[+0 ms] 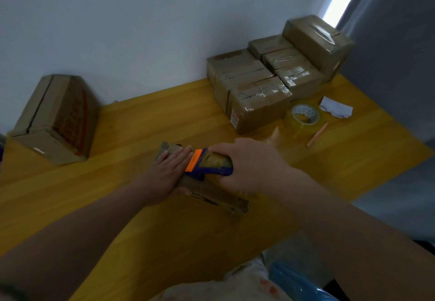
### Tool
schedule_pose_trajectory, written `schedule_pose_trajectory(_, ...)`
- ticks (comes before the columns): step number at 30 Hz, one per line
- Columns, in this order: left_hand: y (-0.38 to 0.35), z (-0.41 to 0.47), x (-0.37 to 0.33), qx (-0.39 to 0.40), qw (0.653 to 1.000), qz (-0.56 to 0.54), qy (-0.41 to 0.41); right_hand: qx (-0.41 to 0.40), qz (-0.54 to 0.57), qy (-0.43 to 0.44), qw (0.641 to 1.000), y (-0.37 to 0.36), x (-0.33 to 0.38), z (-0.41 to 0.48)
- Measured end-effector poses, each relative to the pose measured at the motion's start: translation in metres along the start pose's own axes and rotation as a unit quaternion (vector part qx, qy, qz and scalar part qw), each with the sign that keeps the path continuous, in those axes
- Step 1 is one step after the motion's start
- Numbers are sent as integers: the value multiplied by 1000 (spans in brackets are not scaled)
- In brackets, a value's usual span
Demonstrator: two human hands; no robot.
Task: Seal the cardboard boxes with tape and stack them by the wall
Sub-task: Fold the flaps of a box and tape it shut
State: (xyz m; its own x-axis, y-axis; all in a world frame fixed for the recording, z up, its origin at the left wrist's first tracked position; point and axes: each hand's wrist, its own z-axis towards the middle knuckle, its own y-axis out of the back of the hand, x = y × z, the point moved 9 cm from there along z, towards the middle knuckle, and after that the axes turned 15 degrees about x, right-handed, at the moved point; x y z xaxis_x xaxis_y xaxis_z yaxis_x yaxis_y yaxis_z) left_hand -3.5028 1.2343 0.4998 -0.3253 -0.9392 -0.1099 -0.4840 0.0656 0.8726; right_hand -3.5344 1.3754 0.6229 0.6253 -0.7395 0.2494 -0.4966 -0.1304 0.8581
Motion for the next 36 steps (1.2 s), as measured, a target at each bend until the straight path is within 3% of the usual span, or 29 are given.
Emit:
schedule_pose_trajectory(11,-7,0,9,16,999,-24,-24,24,18,38,999,-5,-13,-15)
schedule_pose_trajectory(19,-9,3,10,14,1000,24,2,45,1,-15,999,-30,-71,-52)
schedule_pose_trajectory(24,-8,4,-9,13,998,-9,67,11,57,-13,998,-41,-85,-49)
schedule_pose_trajectory(29,-8,4,-26,22,998,-25,54,-26,104,5,994,-41,-82,-45)
schedule_pose_trajectory(36,-7,-8,4,37,995,-38,84,-53,135,8,989,-43,-36,-13)
